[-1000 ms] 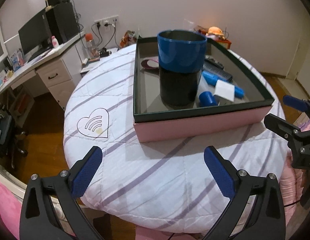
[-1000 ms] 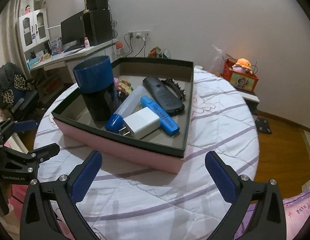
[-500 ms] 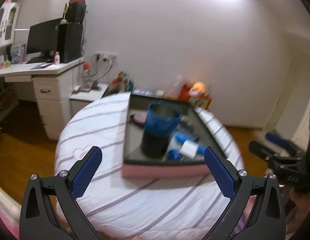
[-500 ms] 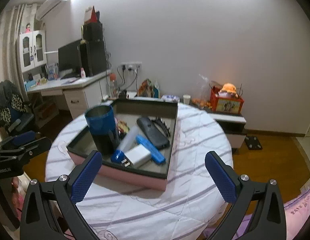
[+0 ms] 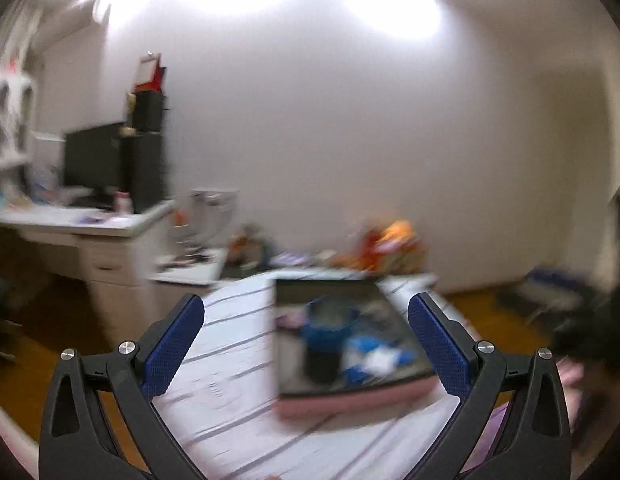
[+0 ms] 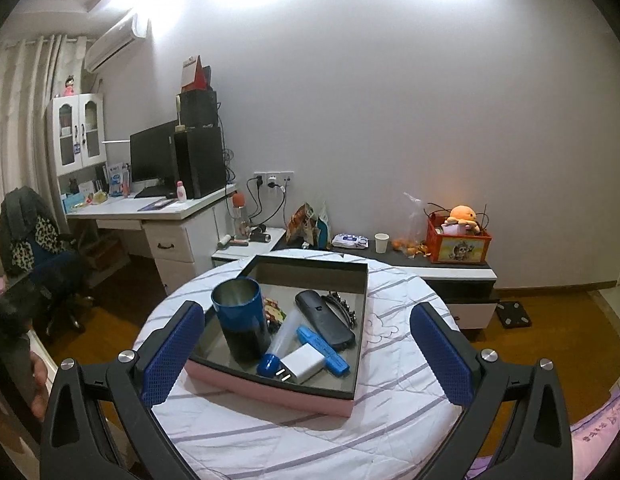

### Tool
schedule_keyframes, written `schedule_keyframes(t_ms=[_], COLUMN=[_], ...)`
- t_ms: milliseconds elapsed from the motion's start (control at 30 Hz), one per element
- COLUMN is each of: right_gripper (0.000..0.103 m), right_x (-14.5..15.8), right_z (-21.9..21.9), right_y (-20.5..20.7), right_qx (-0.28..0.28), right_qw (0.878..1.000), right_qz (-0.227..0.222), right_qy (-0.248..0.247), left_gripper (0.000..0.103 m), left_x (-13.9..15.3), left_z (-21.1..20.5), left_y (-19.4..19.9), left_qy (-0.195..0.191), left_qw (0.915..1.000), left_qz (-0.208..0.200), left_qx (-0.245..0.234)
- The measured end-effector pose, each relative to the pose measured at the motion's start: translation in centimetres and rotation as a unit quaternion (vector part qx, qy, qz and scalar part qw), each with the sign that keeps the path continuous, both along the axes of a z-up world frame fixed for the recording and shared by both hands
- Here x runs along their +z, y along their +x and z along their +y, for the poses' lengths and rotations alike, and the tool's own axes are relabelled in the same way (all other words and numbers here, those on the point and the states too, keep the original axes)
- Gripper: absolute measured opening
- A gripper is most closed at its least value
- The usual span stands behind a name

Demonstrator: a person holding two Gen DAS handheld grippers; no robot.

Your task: Organize rigid objects

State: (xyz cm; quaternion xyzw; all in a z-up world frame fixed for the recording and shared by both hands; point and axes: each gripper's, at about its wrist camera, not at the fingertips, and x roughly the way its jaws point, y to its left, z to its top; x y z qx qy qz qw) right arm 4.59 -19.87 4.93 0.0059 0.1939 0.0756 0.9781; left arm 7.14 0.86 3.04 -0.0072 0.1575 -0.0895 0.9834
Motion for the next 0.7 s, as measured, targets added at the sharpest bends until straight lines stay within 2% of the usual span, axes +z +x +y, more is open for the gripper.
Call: schedule_keyframes(t_ms=[133, 300, 400, 500, 700], right_gripper=[0.103, 0.103, 0.103, 0.103, 0.103], right_x=[0.1, 0.0, 0.4, 0.4, -1.7], right_z=[0.7, 1.3, 1.5, 1.8, 2.3], right_y=[-0.3, 0.1, 0.5, 0.0, -3.5], right_qx=[-0.011, -0.013, -0.019, -0.029, -0.032], right_qw=[1.0, 1.0, 0.999, 0.999, 0.998], right_qz=[0.0, 0.022, 0.026, 0.015, -0.031], right_qy=[0.0, -0.013, -0.009, -0.001, 0.033], left_gripper=[0.103, 0.103, 0.103, 0.103, 0.103], left_x=[-1.3, -1.8, -1.6, -1.7, -2.2], left_z=[-0.8, -2.4, -2.1, -1.9, -2.2], left_y=[0.0, 0.5, 0.0, -0.7, -2.5], left_qy=[-0.006, 0.026, 0.006, -0.009, 0.022], left_qw=[0.999, 0.994, 0.9929, 0.9936, 0.9955], left_qz=[0.038, 0.078, 0.074, 0.073, 0.054], left_qx=[0.023, 0.071, 0.094, 0.086, 0.075])
